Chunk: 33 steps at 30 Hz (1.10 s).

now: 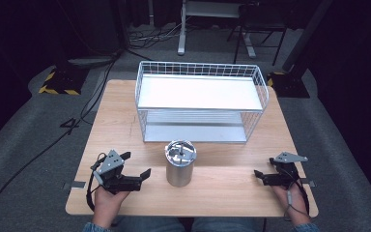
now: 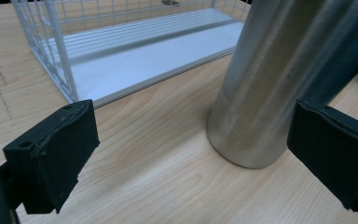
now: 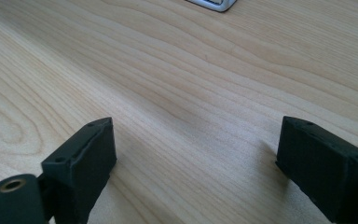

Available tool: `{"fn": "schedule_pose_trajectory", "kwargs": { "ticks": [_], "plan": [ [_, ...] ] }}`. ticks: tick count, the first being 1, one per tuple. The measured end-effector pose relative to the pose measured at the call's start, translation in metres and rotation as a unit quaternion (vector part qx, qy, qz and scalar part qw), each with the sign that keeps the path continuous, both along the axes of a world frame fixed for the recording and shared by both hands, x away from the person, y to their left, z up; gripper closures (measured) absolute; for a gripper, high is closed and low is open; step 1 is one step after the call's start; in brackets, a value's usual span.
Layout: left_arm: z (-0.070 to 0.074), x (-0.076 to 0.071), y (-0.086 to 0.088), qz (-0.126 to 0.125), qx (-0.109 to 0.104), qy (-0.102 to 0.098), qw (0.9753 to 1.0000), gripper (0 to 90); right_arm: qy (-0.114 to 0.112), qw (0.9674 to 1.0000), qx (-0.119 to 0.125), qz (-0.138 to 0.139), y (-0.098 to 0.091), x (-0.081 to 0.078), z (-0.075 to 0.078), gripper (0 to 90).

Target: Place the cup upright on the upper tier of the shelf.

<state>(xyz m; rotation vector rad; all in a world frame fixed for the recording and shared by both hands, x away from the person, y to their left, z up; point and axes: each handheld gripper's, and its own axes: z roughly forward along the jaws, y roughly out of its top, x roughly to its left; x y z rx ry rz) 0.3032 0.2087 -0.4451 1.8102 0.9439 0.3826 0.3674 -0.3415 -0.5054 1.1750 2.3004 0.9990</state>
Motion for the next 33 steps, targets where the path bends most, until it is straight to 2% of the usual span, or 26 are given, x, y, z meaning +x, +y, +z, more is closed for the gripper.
{"fn": "schedule_pose_trajectory", "kwargs": {
  "ticks": [16,27,33],
  "plan": [
    [0.022,-0.005,-0.031,-0.052,-0.01,-0.033,0.9981,2.4,-0.001,1.0,0.001,0.004,0.0,-0.001,0.0,13.7],
    [0.024,0.001,-0.052,-0.08,-0.014,-0.038,0.996,0.8,-0.002,1.0,0.001,0.003,0.0,-0.001,0.0,13.9],
    [0.023,0.005,-0.064,-0.088,-0.028,-0.04,0.995,0.0,-0.002,1.0,0.001,0.003,0.0,-0.001,0.0,13.9]
  ]
}}
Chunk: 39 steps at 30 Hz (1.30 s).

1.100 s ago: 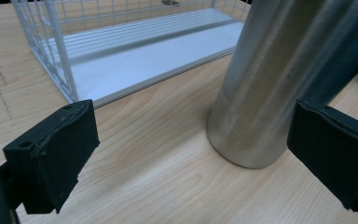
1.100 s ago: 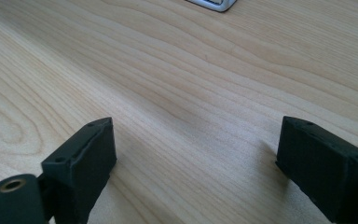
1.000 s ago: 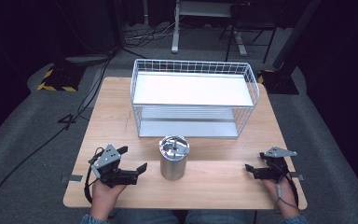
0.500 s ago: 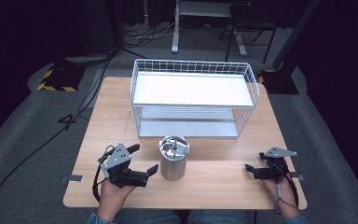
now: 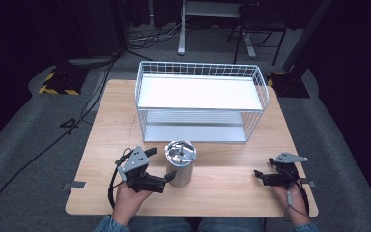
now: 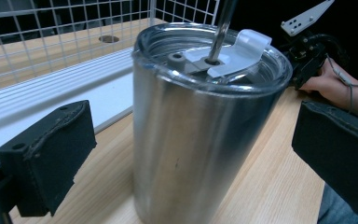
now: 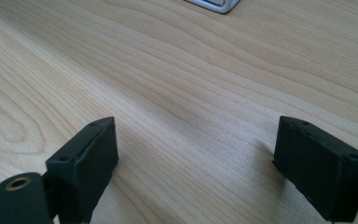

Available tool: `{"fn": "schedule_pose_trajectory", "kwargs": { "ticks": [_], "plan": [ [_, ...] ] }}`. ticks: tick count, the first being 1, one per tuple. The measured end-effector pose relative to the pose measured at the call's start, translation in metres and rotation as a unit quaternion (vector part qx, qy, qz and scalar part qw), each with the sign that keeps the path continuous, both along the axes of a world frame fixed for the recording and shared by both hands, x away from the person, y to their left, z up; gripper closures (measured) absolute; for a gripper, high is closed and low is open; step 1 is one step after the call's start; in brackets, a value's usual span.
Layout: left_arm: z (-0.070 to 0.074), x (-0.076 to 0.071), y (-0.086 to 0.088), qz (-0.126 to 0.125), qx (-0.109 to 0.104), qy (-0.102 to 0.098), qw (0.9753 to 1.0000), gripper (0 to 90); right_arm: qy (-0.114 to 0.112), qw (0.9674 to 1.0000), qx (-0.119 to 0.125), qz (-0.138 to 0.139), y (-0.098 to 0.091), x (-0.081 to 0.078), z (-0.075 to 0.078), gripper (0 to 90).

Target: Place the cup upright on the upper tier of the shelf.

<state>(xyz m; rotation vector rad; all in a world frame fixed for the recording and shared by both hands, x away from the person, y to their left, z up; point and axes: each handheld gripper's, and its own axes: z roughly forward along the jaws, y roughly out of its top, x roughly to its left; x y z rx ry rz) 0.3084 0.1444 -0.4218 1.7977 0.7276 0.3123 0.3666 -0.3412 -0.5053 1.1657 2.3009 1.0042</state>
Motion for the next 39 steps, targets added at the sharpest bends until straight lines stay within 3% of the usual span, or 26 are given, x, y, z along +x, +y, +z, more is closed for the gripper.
{"fn": "schedule_pose_trajectory", "kwargs": {
  "ticks": [16,29,34,39],
  "plan": [
    [-0.01,0.017,-0.029,-0.017,0.005,0.0,0.9998,0.0,-0.001,1.0,-0.001,-0.004,0.0,0.0,0.0,14.4],
    [-0.018,0.027,-0.044,-0.007,0.002,-0.017,0.9998,0.0,-0.002,1.0,-0.001,-0.006,0.0,0.0,0.0,14.5],
    [-0.025,0.03,-0.048,-0.007,-0.007,-0.014,0.9999,0.0,-0.003,1.0,-0.001,-0.007,0.0,0.0,0.0,14.7],
    [-0.027,0.031,-0.051,-0.003,0.002,-0.014,0.9999,0.8,-0.003,1.0,-0.001,-0.008,0.0,0.0,0.0,14.7]
  ]
}}
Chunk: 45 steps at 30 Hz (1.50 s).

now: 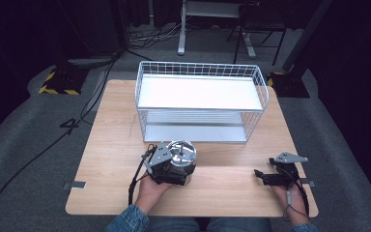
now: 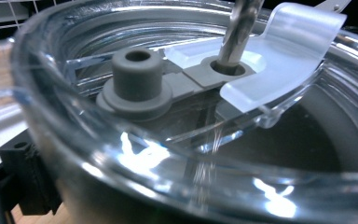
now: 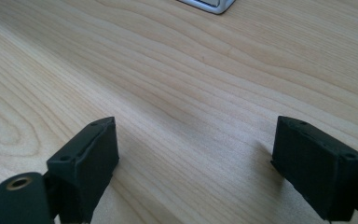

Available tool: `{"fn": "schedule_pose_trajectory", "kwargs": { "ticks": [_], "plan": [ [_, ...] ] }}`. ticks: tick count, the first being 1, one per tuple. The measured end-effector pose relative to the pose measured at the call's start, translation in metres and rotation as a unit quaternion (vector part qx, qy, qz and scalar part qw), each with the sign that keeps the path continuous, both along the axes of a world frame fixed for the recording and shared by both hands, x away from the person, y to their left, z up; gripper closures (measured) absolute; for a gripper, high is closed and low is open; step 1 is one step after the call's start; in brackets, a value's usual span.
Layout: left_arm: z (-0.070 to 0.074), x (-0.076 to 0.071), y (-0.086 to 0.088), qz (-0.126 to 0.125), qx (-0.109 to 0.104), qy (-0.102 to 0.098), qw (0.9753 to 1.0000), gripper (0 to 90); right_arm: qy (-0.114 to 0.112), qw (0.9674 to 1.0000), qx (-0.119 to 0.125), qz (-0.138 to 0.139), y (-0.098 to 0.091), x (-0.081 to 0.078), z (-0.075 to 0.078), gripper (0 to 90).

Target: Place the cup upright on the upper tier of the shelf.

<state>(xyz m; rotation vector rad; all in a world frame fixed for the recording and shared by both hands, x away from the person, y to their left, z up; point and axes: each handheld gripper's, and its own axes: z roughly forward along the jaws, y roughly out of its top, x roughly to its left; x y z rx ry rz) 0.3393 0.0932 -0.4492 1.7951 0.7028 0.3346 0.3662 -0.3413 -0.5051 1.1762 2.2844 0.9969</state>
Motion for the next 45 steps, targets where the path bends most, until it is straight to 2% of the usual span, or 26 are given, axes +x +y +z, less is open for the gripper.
{"fn": "schedule_pose_trajectory", "kwargs": {
  "ticks": [13,23,31,43,45],
  "plan": [
    [0.001,-0.002,0.0,0.008,0.007,-0.006,0.9999,2.2,-0.002,1.0,-0.001,0.0,0.0,0.0,0.0,15.5],
    [0.01,-0.005,-0.003,0.006,0.03,0.006,0.9995,2.6,-0.002,1.0,0.0,0.0,0.0,0.0,0.0,15.7],
    [0.03,-0.007,0.003,-0.002,0.017,0.009,0.9998,2.7,-0.001,1.0,0.001,0.0,0.0,0.0,0.0,15.8],
    [0.066,-0.008,0.006,-0.01,0.026,-0.004,0.9996,2.9,0.0,1.0,0.003,0.004,0.0,0.0,0.0,17.3],
    [0.072,-0.007,0.007,-0.012,0.023,-0.001,0.9997,2.9,0.0,1.0,0.003,0.004,0.0,0.0,0.0,17.4]
  ]
}}
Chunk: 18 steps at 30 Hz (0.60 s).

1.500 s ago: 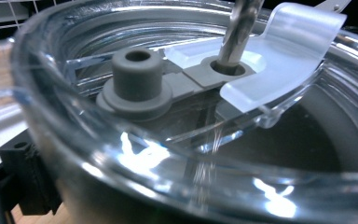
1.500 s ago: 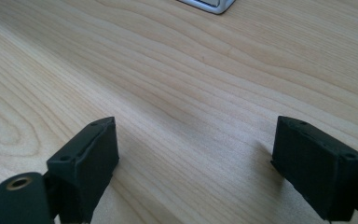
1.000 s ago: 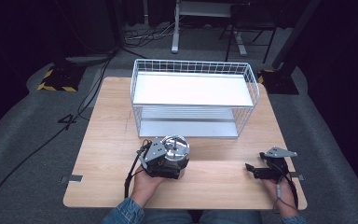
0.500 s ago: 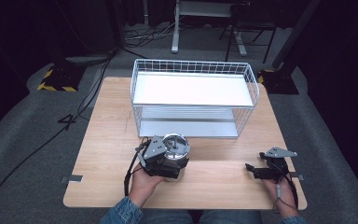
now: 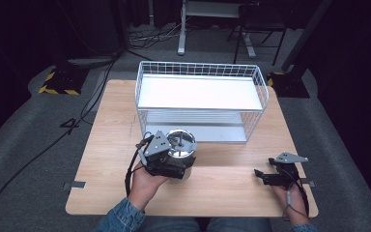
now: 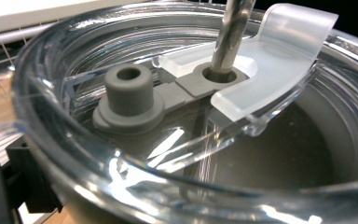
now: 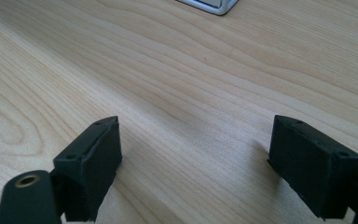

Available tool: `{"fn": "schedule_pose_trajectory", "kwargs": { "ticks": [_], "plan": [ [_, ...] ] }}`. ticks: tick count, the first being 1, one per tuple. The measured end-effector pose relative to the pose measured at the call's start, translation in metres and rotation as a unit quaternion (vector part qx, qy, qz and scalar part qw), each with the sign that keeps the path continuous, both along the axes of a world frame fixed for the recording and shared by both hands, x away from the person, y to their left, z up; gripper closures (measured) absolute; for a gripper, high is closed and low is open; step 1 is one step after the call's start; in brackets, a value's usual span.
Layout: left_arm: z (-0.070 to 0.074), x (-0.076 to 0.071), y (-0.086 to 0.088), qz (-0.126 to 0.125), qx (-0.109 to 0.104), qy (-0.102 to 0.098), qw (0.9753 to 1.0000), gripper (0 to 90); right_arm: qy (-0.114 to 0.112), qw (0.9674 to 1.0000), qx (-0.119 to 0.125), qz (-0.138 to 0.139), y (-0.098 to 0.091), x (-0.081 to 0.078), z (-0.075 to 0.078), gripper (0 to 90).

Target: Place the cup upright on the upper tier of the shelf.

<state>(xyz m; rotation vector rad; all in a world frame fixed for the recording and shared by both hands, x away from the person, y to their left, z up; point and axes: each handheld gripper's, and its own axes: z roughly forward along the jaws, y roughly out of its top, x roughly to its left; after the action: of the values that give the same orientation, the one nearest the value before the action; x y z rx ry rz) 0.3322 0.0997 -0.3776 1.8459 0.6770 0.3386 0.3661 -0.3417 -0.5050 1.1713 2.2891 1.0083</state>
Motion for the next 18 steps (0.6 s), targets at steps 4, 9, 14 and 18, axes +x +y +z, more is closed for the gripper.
{"fn": "schedule_pose_trajectory", "kwargs": {
  "ticks": [4,9,14,18],
  "plan": [
    [0.012,0.003,0.001,-0.005,-0.004,0.002,1.0,2.9,0.0,1.0,0.0,0.0,0.0,0.0,0.0,17.7],
    [0.027,0.006,0.003,-0.006,-0.01,-0.002,0.9999,2.9,0.0,1.0,0.0,0.001,0.0,0.0,0.0,18.0],
    [0.043,0.01,0.005,-0.011,-0.017,-0.003,0.9998,3.0,0.0,1.0,0.0,0.001,0.0,0.0,0.0,18.1],
    [0.057,0.014,0.004,-0.013,-0.022,-0.004,0.9997,3.0,-0.001,1.0,0.0,0.001,0.0,0.0,0.0,18.2]
  ]
}}
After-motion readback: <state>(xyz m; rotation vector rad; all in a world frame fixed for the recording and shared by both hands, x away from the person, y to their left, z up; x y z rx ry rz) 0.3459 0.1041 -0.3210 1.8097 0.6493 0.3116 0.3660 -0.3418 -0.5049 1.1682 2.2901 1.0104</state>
